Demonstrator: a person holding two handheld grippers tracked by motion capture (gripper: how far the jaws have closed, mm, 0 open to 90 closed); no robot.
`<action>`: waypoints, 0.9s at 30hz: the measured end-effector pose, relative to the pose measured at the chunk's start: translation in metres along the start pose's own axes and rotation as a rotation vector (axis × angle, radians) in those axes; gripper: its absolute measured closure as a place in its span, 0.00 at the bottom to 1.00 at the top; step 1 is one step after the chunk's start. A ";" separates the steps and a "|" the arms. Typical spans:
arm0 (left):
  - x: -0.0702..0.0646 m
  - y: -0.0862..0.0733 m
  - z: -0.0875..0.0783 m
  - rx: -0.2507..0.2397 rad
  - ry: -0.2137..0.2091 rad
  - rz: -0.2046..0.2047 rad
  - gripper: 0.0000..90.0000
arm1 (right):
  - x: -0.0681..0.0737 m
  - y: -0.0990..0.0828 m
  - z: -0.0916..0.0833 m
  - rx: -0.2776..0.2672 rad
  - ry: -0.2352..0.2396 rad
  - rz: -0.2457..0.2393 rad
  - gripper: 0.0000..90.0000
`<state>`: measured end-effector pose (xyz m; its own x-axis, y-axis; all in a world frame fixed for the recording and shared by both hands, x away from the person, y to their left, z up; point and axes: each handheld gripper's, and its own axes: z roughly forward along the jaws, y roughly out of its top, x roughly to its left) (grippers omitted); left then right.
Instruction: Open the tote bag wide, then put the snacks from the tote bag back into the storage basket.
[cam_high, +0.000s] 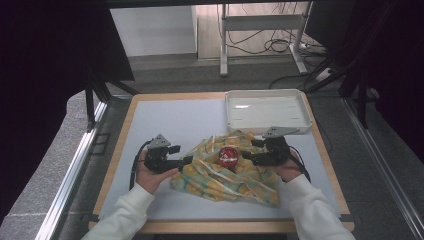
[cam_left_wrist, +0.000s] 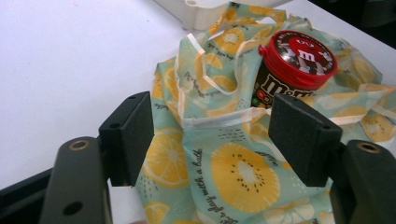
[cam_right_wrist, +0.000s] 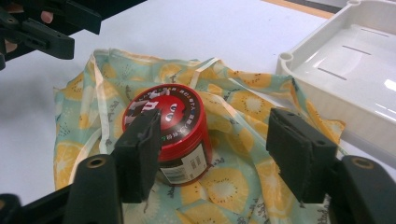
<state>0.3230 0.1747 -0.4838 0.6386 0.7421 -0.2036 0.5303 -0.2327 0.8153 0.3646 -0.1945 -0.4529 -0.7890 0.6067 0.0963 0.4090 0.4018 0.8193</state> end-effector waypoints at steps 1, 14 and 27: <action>0.001 0.000 0.000 -0.002 0.004 -0.003 0.34 | 0.000 0.000 0.000 -0.001 0.001 -0.001 0.37; 0.003 -0.002 0.003 0.017 -0.002 -0.014 0.33 | 0.006 0.006 -0.001 0.009 -0.003 -0.017 0.30; 0.003 -0.002 0.007 0.032 -0.003 -0.017 0.32 | 0.018 0.009 0.007 0.045 -0.006 -0.035 0.23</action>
<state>0.3280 0.1735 -0.4899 0.6312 0.7442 -0.2186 0.5586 -0.2406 0.7938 0.3571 -0.1757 -0.4479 -0.8009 0.5954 0.0644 0.4013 0.4538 0.7956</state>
